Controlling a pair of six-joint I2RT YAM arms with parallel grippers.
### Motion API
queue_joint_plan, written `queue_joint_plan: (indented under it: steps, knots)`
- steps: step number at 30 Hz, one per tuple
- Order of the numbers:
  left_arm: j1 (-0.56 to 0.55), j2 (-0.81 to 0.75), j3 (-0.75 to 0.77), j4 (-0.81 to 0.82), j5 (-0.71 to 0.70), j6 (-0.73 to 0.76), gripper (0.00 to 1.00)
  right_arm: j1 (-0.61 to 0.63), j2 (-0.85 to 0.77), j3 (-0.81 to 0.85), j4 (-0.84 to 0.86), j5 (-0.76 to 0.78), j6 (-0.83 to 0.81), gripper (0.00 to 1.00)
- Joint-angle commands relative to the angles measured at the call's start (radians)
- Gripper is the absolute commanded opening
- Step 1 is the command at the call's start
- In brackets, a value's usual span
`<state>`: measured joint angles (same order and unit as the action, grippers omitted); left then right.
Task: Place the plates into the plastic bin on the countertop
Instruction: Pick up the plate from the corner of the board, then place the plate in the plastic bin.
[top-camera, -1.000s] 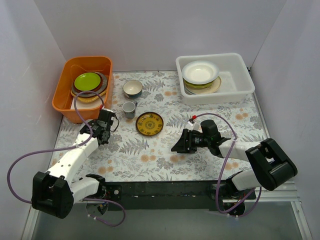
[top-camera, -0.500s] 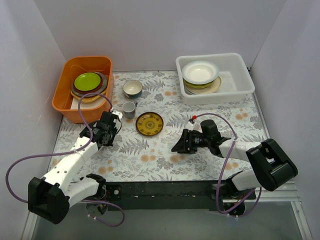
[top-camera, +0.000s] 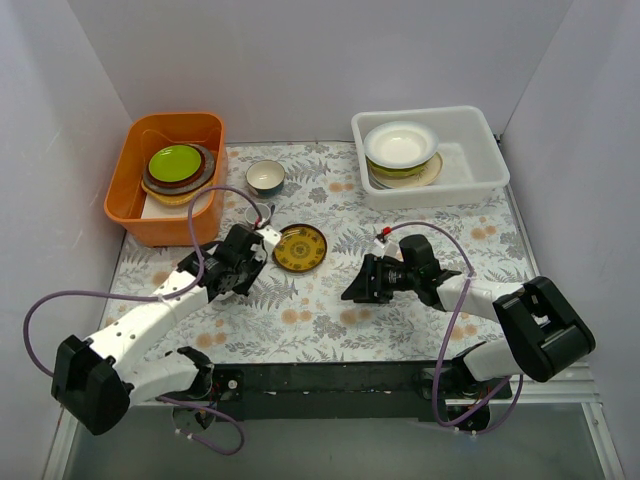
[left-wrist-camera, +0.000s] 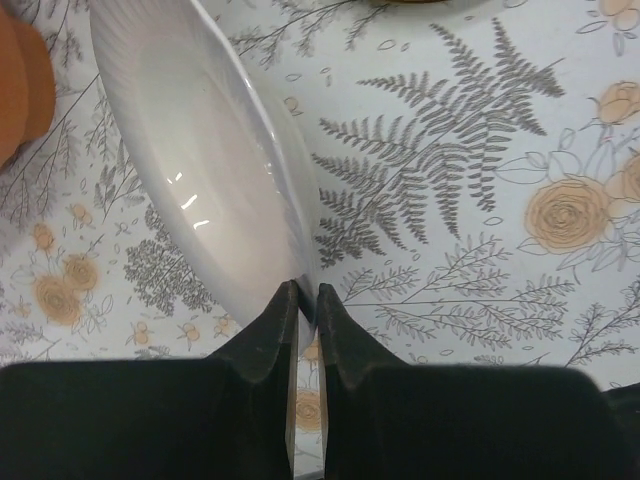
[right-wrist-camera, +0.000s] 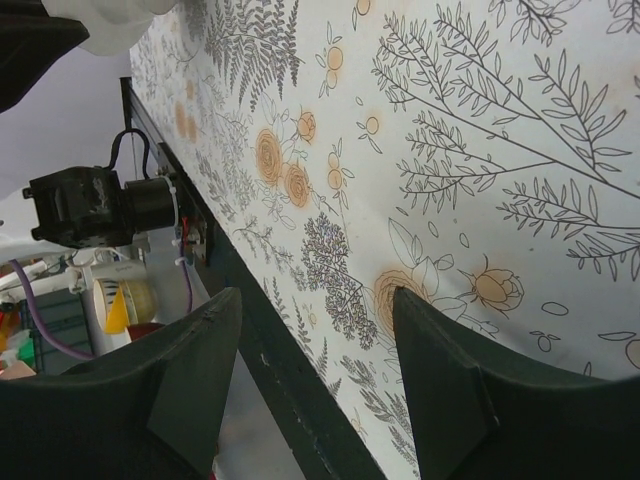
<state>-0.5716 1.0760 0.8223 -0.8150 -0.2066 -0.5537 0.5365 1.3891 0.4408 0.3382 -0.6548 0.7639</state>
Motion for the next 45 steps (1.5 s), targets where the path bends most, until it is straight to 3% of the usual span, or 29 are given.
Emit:
queue_joint_plan:
  steps: [1,7,12,17,22,27,34,45]
  knots:
    - [-0.111,0.041,0.035,0.074,0.075,-0.029,0.00,-0.004,-0.009,0.044,-0.011,-0.005,-0.017,0.69]
    - [-0.235,0.157,0.074,0.074,-0.040,-0.087,0.00,-0.004,0.002,0.073,-0.008,-0.019,-0.003,0.69]
    - [-0.257,0.206,0.124,0.060,-0.129,-0.187,0.00,-0.009,-0.001,0.099,-0.022,-0.023,-0.002,0.69]
    - [-0.274,0.219,0.156,0.025,-0.099,-0.238,0.00,-0.013,0.004,0.101,-0.015,-0.026,0.008,0.69]
    - [-0.362,0.206,0.169,0.017,-0.109,-0.319,0.00,-0.013,0.024,0.098,0.036,-0.045,0.041,0.69]
    - [-0.464,0.315,0.215,-0.062,-0.172,-0.445,0.00,-0.013,0.024,0.093,0.038,-0.052,0.046,0.69]
    - [-0.502,0.440,0.297,-0.197,-0.174,-0.574,0.00,-0.018,0.002,0.070,0.024,-0.049,0.032,0.69]
    - [-0.666,0.611,0.500,-0.207,-0.145,-0.663,0.00,-0.038,-0.119,0.027,-0.120,0.044,-0.015,0.69]
